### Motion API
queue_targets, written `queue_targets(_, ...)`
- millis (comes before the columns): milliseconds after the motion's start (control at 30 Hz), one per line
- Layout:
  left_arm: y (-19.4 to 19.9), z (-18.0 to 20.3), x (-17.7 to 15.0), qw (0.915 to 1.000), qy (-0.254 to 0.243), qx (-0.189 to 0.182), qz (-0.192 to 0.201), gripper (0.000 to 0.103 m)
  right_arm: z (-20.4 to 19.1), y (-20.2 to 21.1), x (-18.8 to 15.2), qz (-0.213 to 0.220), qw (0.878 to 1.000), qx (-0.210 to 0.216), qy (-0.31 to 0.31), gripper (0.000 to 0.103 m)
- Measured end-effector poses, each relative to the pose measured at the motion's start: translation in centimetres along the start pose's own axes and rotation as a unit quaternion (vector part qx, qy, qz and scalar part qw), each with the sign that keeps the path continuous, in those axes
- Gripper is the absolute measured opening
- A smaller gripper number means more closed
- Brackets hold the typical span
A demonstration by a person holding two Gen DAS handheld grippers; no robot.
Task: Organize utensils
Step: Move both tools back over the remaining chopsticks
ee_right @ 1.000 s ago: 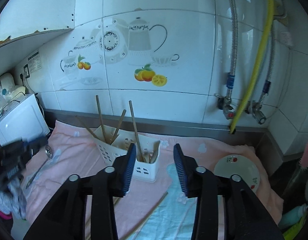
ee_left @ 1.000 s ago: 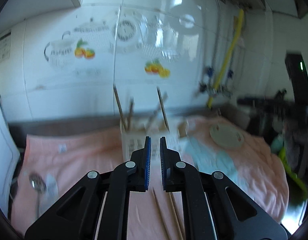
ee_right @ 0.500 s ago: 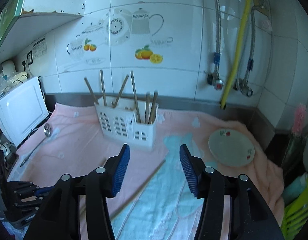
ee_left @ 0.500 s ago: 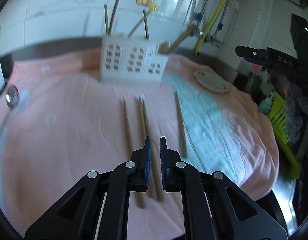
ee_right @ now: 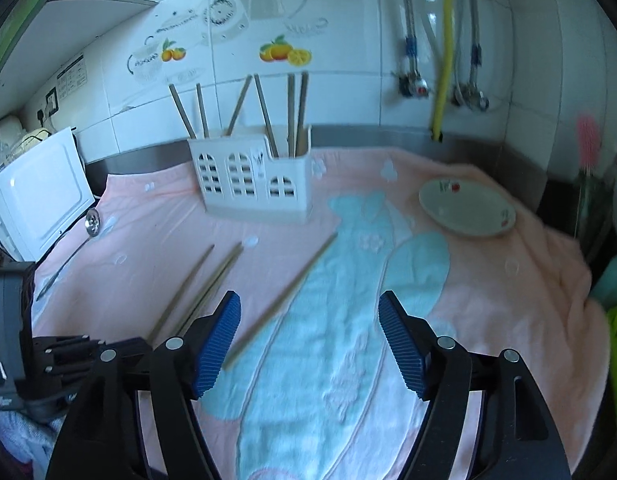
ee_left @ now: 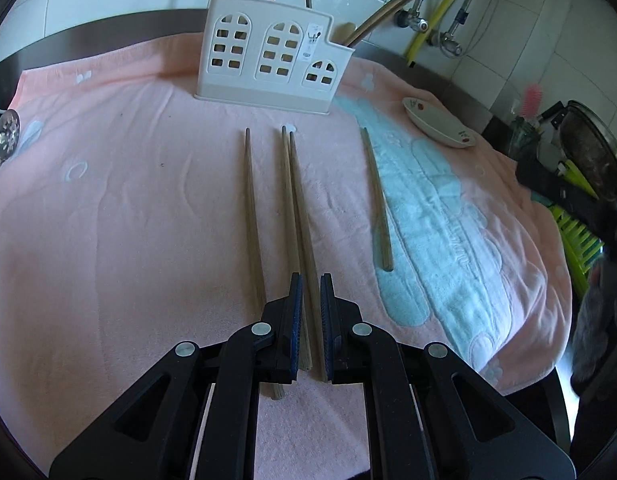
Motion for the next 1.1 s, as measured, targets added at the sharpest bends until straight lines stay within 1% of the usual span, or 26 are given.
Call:
queue_targets(100, -0.4, -0.2, -0.1, 1.0, -0.002, 0.004, -0.004, 0.009, 0.4, -0.2, -1.2, -0.01, 1.0, -0.002, -0.01, 0.072)
queue_targets(200, -0.7, -0.5, -0.2, 0.9999, 0.004, 0.004, -0.01, 0.009, 0.6, -0.4, -2.3, -0.02, 1.0, 0.001, -0.022, 0.079)
queue_targets(233, -0.9, -0.5, -0.2, 0.9999, 0.004, 0.005, -0.012, 0.009, 0.6, -0.4, -2.5, -0.021, 0.999, 0.003, -0.024, 0.08)
queue_targets(500, -1.6, -0.8, -0.5, 0.9997, 0.002, 0.011, -0.023, 0.009, 0.7, -0.6, -4.0, -0.036, 0.999, 0.004, -0.038, 0.082)
queue_targets(667, -2.2, -0.6, -0.4, 0.9993, -0.008, 0.019, -0.031, 0.009, 0.7, -0.7, -4.6, -0.041, 0.998, 0.005, -0.041, 0.082)
queue_targets(967, -2.5, -0.5, -0.3, 0.9989, -0.017, 0.033, -0.027, 0.009, 0.5, -1.1, -5.3, -0.049, 0.998, 0.007, -0.042, 0.082)
queue_targets(1100, -2.5, -0.7, -0.3, 0.999, -0.021, 0.029, -0.028, 0.007, 0.0, -1.5, -5.8, -0.057, 0.997, 0.011, -0.041, 0.082)
Point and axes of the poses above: each gripper's, at about its wrist camera, not at the fingertips, and y roughly against the way its jaws point, z to its right, x to its top, the point moved 8 cm from there along -y, roughly the way its jaws point, and after that the axes turned 6 degrees about z, right-handed, at the moved point
